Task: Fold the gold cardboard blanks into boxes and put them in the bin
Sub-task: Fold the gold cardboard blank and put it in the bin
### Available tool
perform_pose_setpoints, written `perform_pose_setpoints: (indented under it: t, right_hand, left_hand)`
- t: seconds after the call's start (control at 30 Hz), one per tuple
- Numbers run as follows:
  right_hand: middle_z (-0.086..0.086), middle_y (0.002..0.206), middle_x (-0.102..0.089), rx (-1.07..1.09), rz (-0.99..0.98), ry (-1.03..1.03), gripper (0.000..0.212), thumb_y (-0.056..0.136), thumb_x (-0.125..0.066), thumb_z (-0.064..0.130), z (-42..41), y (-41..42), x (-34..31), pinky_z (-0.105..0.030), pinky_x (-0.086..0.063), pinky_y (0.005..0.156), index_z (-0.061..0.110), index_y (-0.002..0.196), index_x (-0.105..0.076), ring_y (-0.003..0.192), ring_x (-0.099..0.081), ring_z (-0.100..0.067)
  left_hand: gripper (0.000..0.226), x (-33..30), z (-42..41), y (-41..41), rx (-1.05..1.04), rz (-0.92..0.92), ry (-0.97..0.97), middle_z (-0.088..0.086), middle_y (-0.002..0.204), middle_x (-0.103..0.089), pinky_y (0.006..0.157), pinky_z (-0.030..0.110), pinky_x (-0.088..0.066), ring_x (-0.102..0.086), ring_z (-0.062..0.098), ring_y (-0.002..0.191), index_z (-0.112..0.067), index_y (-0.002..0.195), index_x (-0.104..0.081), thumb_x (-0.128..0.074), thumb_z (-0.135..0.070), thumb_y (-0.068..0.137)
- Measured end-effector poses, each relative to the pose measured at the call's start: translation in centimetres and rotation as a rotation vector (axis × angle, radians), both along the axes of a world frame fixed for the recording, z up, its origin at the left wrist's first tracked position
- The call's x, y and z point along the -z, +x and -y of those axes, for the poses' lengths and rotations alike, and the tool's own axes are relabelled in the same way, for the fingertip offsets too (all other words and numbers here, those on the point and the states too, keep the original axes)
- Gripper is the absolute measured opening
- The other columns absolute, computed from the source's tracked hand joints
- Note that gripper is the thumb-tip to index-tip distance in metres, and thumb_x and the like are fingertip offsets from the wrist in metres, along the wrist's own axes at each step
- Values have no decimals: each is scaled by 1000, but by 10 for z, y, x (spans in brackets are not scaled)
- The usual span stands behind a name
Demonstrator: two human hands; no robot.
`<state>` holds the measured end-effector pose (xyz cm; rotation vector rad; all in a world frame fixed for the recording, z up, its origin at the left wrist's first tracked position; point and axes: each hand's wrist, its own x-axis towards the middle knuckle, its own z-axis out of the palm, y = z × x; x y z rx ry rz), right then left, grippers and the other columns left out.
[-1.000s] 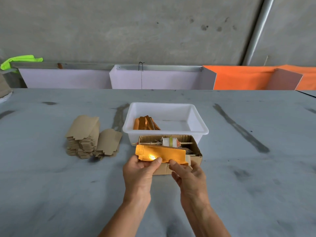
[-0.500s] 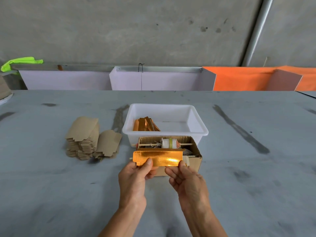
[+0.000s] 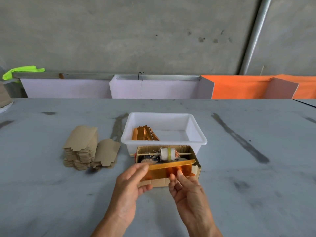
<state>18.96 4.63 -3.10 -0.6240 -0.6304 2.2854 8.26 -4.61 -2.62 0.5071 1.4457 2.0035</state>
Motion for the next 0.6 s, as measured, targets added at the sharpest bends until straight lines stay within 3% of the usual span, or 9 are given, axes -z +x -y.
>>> perform_pose_setpoints:
  t: [0.1,0.2,0.27,0.4,0.5,0.6]
  right_hand:
    - [-13,73,-67,-4,28,74,16,69,-64,2,-3,2,4,-23,-55,52,4,85,-62,59,-65,-17]
    - [-12,74,-67,-13,23,100,19,70,-62,1,-4,4,6,-24,-55,53,4,88,-63,59,-64,-17]
    - [-10,74,-67,-15,16,109,22,71,-61,2,-5,6,7,-24,-55,53,4,93,-63,60,-63,-16]
    - [-12,79,-66,-24,5,113,29,71,-60,1,-5,8,8,-24,-54,53,5,99,-63,62,-62,-16]
    - [-11,78,-66,-19,24,98,31,70,-60,2,-6,8,10,-24,-53,52,5,102,-62,61,-62,-16]
    - [-9,74,-65,-25,14,68,17,81,-55,0,-6,9,13,-24,-53,52,7,95,-61,61,-61,-15]
  left_hand:
    - [35,-9,-1,-1,59,-22,-72,5,84,-73,64,29,-51,-66,11,75,-15,78,-77,-70,-44,59]
    - [19,-11,-3,5,49,-101,-154,12,87,-71,72,32,-52,-64,19,82,-13,71,-75,-76,-31,65]
    - [7,-12,-5,9,43,-138,-189,11,77,-69,74,33,-51,-61,18,75,-14,67,-74,-76,-18,73]
    - [18,-11,-8,15,44,-224,-274,-3,57,-61,66,26,-45,-52,5,57,-15,57,-71,-76,-11,74]
    - [23,-10,-10,18,24,-243,-293,-1,59,-60,68,27,-46,-53,9,61,-16,56,-70,-74,-12,78]
    - [20,-9,-10,19,13,-381,-297,-6,58,-61,63,19,-44,-52,5,59,-15,61,-69,-72,-9,80]
